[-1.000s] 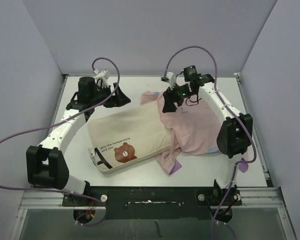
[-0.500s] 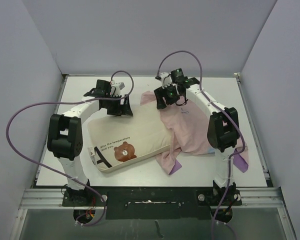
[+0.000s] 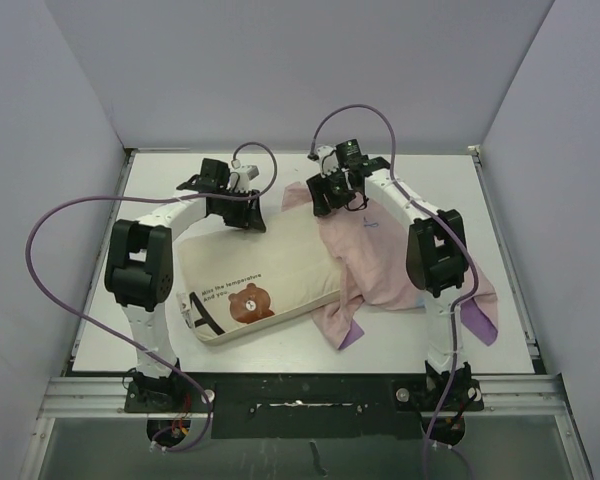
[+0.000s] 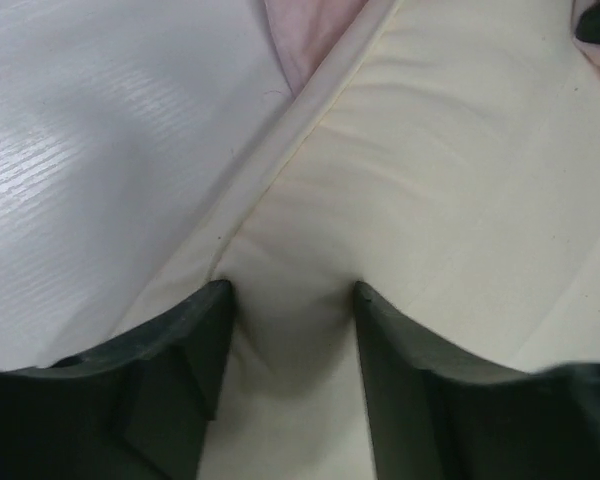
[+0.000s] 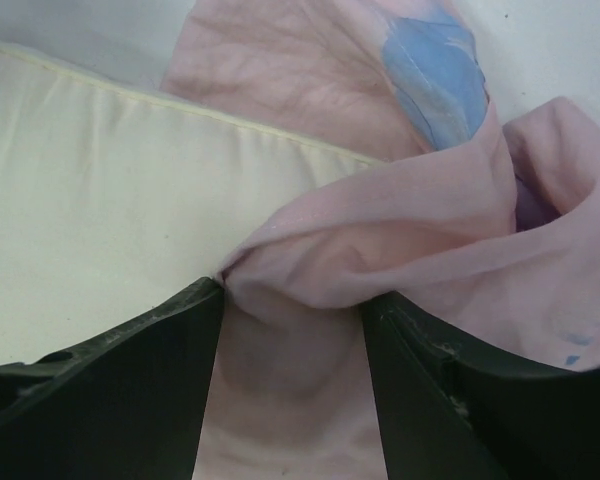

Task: Put the pillow into the pillowcase

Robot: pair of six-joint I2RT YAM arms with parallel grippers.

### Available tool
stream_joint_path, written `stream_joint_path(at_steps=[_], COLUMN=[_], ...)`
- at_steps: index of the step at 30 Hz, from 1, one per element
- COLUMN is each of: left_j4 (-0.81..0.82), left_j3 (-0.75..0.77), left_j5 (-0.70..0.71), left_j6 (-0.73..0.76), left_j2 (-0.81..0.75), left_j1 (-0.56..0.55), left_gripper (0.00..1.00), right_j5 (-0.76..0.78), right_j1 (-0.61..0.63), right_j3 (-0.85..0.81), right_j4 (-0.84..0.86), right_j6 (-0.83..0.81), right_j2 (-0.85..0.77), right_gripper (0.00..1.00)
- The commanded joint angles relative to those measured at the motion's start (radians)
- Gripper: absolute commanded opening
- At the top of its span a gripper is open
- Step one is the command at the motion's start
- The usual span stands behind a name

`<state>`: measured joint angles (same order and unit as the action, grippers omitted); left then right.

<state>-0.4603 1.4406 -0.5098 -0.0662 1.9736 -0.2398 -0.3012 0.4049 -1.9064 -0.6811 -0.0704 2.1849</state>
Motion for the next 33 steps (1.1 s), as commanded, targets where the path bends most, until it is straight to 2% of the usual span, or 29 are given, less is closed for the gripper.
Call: stream_joint_path(at_steps=[1, 2, 4, 6, 9, 15, 19, 22, 26, 30, 33], left_j4=[0.053, 0.060, 0.087, 0.146, 0.334, 0.749, 0.919, 0.968, 0.956, 0.980, 0.983], left_j3=[-0.001, -0.001, 0.003, -0.003, -0.067, -0.242, -0.328, -0.373, -0.422, -0.420, -0.386], left_j5=[-0.115, -0.128, -0.175, -0.217, -0.279, -0.330, -0.360, -0.362, -0.343, -0.326, -0.315], left_j6=[0.000, -0.006, -0.028, -0.051, -0.067, -0.112, -0.146, -0.148, -0.102, -0.124, -0.140], left_j2=[0.041, 0.041, 0.028, -0.010, -0.131, -0.346, -0.448, -0.508, -0.522, -0.462, -0.410], left_j1=[-0.016, -0.016, -0.016, -0.019, -0.036, -0.073, -0.086, -0.105, -0.130, -0.131, -0.145], left_gripper=[0.30, 0.20, 0.08, 0.02, 0.00, 0.00, 0.00, 0.00, 0.00, 0.00, 0.00], right_j5=[0.011, -0.009, -0.056, -0.132, -0.286, -0.567, -0.682, -0.680, -0.723, -0.885, -0.938], right_j1=[0.014, 0.014, 0.014, 0.012, 0.011, 0.009, -0.022, -0.061, -0.092, -0.061, 0.001], right_j3=[-0.025, -0.030, -0.042, -0.067, -0.110, -0.158, -0.128, -0.100, -0.031, 0.011, 0.002], right_j4=[0.027, 0.022, 0.011, -0.007, -0.029, -0.018, 0.056, 0.071, 0.052, -0.025, -0.032], right_j6=[-0.013, -0.018, -0.032, -0.053, -0.082, -0.075, -0.028, -0.015, -0.043, -0.156, -0.162], right_j2=[-0.008, -0.013, -0.027, -0.042, -0.074, -0.126, -0.172, -0.185, -0.205, -0.249, -0.275], right_gripper=[0.51, 0.40, 0.23, 0.10, 0.00, 0.00, 0.00, 0.00, 0.00, 0.00, 0.00])
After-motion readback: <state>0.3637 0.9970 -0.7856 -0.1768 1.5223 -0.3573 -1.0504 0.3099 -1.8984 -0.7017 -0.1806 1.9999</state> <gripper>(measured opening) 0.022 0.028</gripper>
